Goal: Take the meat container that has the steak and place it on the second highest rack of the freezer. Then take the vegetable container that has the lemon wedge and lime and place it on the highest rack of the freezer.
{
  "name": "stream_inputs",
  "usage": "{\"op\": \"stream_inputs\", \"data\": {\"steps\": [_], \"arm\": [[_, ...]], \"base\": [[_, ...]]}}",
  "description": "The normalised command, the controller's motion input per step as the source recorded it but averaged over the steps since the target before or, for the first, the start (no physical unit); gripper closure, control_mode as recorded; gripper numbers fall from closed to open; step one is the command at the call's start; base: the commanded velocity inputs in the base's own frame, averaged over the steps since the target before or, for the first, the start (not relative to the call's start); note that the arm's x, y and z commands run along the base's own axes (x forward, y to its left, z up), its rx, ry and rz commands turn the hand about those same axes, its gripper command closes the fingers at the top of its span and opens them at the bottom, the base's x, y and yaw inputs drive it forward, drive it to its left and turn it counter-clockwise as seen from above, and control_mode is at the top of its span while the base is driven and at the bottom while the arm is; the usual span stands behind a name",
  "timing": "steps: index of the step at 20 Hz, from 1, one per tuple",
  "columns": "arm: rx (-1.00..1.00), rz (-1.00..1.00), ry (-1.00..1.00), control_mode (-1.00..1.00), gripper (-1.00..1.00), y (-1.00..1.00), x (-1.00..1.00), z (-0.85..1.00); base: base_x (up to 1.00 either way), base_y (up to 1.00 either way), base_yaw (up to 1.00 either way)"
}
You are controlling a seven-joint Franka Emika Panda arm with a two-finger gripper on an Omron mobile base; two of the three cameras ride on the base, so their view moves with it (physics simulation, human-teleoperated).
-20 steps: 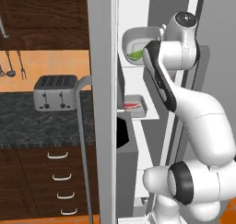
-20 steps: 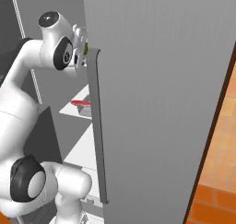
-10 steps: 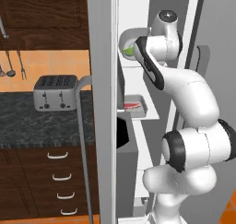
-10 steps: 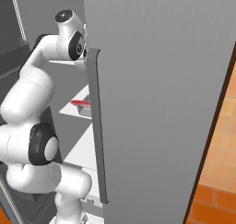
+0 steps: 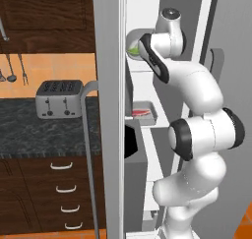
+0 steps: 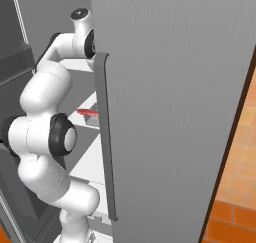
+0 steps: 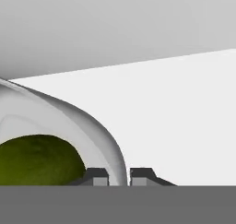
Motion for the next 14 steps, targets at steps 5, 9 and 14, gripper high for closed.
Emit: {"op": "stream_inputs", "data": {"steps": [5, 9, 14], "arm": [[0.00, 0.00, 0.02, -1.00, -1.00, 0.02, 0.45, -0.41], [0.01, 0.00, -0.21, -1.00, -1.00, 0.00, -0.21, -0.12], [0.01, 0.00, -0.32, -1.00, -1.00, 0.00, -0.78, 0.12]], "base": [[0.00, 0.00, 0.00], [0.00, 0.00, 0.00], [0.00, 0.00, 0.00]]}}
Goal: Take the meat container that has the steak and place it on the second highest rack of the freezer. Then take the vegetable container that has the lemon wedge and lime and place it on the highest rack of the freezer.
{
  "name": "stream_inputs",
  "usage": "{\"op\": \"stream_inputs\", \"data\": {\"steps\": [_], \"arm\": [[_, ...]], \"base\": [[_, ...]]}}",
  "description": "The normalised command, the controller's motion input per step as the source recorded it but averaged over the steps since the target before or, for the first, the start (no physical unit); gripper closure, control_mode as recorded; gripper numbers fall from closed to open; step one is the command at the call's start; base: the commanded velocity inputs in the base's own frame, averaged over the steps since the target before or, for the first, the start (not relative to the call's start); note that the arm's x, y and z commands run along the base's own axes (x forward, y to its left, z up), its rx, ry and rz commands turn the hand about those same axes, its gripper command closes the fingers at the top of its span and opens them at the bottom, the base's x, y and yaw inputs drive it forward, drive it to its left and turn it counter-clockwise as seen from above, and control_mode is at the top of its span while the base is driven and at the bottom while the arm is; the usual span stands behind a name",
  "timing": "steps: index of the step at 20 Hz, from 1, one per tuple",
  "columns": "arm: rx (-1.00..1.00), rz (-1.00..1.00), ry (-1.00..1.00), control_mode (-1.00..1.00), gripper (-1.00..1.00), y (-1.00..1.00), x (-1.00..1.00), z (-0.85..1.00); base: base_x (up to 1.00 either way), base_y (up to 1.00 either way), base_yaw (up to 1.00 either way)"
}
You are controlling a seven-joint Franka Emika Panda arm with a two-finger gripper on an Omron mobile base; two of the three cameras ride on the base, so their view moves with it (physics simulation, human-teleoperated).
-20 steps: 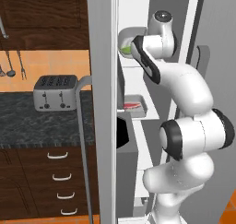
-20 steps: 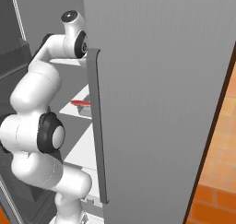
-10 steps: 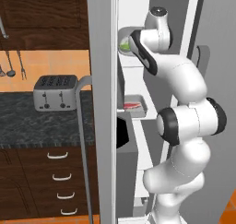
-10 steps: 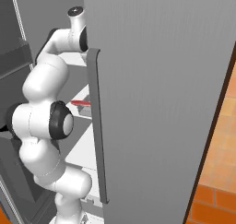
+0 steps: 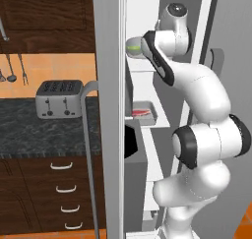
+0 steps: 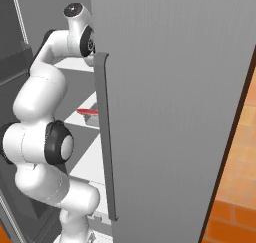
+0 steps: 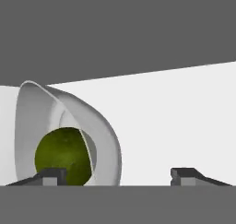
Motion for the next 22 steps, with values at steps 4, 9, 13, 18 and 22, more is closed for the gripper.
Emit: {"op": "stream_inputs", "data": {"steps": [4, 9, 13, 18, 22], "arm": [[0.06, 0.00, -0.20, -1.00, -1.00, 0.00, -1.00, 0.14], [0.06, 0.00, -0.10, -1.00, -1.00, 0.00, -1.00, 0.04], [0.04, 0.00, -0.02, -1.00, -1.00, 0.00, -1.00, 0.00], [0.00, 0.00, 0.00, -1.00, -1.00, -0.02, -0.92, 0.07], [0.00, 0.00, -0.01, -1.00, -1.00, -0.14, -0.67, 0.38]], "base": [[0.00, 0.00, 0.00], [0.00, 0.00, 0.00], [0.00, 0.00, 0.00], [0.00, 0.00, 0.00], [0.00, 0.00, 0.00]]}}
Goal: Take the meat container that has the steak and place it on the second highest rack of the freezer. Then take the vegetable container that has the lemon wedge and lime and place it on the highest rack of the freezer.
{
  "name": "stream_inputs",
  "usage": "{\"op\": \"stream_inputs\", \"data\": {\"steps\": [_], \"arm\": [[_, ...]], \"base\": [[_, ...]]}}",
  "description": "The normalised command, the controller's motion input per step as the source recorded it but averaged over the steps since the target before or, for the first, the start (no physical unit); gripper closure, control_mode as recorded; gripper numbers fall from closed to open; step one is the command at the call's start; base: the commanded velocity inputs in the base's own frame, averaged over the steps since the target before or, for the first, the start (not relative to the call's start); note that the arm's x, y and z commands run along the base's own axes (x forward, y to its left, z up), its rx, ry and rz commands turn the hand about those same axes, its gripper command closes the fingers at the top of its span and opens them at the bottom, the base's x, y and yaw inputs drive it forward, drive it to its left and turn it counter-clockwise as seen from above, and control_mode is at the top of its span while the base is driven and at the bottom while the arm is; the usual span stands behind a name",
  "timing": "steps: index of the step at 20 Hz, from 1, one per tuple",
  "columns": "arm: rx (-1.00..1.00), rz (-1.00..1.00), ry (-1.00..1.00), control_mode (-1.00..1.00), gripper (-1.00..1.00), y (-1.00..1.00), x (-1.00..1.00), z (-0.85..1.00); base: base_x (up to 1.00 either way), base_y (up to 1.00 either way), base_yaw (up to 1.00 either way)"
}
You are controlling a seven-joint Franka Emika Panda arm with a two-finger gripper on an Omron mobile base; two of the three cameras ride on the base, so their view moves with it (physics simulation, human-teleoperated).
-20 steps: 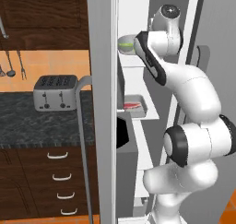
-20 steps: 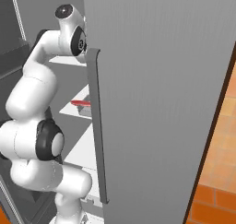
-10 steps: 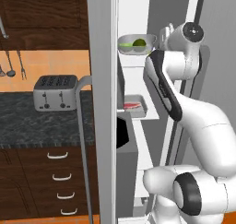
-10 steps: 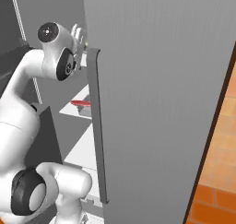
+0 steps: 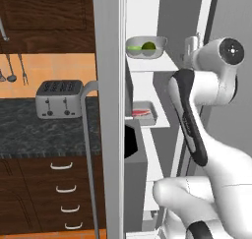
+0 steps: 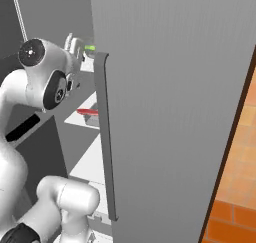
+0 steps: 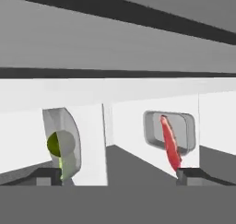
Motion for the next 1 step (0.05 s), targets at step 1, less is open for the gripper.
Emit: {"op": "stream_inputs", "data": {"steps": [1], "arm": [[0.00, 0.00, 0.00, -1.00, -1.00, -0.08, -0.68, 0.36]], "base": [[0.00, 0.00, 0.00]]}}
